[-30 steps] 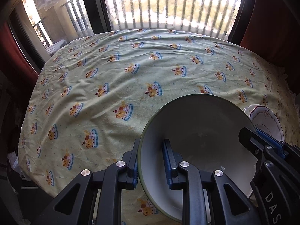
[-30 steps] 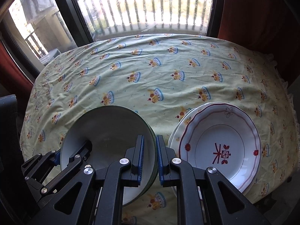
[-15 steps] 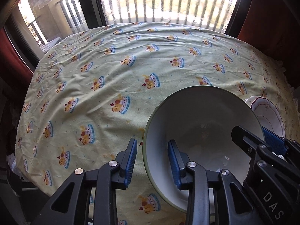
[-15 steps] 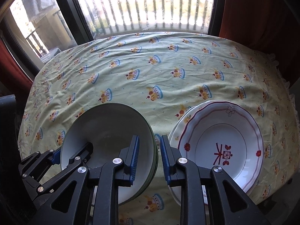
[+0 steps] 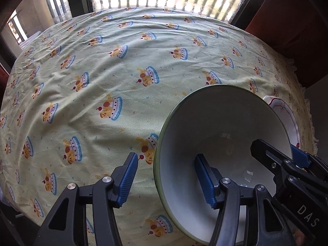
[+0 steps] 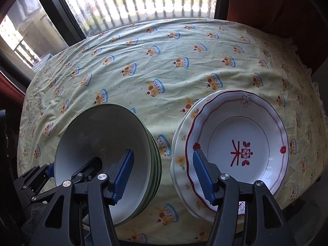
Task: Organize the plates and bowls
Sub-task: 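Set the bowl into the right gripper's bowls and open the left gripper, then grip the bowl stack rim with the left gripper beside the right gripper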
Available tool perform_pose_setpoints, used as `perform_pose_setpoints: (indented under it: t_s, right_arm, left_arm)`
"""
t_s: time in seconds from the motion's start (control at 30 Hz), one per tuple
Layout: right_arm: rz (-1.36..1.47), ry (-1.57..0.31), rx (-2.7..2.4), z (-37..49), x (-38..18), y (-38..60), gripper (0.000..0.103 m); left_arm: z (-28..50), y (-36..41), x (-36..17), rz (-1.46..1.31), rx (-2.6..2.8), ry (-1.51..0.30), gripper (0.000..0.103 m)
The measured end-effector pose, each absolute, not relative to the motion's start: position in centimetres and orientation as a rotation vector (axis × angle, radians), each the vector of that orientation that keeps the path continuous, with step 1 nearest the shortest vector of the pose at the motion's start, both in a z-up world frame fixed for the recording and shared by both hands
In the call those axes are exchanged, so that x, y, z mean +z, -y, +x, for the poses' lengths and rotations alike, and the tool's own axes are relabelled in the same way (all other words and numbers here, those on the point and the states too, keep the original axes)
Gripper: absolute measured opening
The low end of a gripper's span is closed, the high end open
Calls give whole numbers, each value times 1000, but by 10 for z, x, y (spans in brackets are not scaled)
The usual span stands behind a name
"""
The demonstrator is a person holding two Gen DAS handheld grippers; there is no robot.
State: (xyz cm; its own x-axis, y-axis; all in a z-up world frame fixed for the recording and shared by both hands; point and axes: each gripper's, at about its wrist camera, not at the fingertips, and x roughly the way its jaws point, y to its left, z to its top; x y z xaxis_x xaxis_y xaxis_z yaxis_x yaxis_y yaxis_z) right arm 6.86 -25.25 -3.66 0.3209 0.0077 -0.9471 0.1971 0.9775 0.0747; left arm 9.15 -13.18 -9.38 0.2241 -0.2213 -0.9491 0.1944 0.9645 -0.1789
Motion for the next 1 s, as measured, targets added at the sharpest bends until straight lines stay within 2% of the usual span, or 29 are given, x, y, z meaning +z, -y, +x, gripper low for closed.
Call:
perform_pose_setpoints:
  t_s: [0.33,0.63,0.8,0.87,0.93,1.0]
  right_arm:
    - [243,-1261,-264,79,-42,248,65]
    - [347,-1292,-291,78,-51,251,64]
    - [281,-1270,-248,84,-51,245,64]
    - [275,-1271,-189,86,-51,242,62]
    - [288,-1277,-134,87,-52,240,52]
    - [300,-1282,-82,88,-54,241,50]
  left_arm:
    - [109,133,-103,-89,-462,-1354,64]
    - [107,134,-104,-92,-511,-1384,62]
    - [105,135,-104,-115,-452,-1396,62]
    - [102,137,-101,-100,-421,-1380,61]
    - [98,138,-99,-85,-391,-1369,61]
    - [96,138,-97,-73,-354,-1369,61]
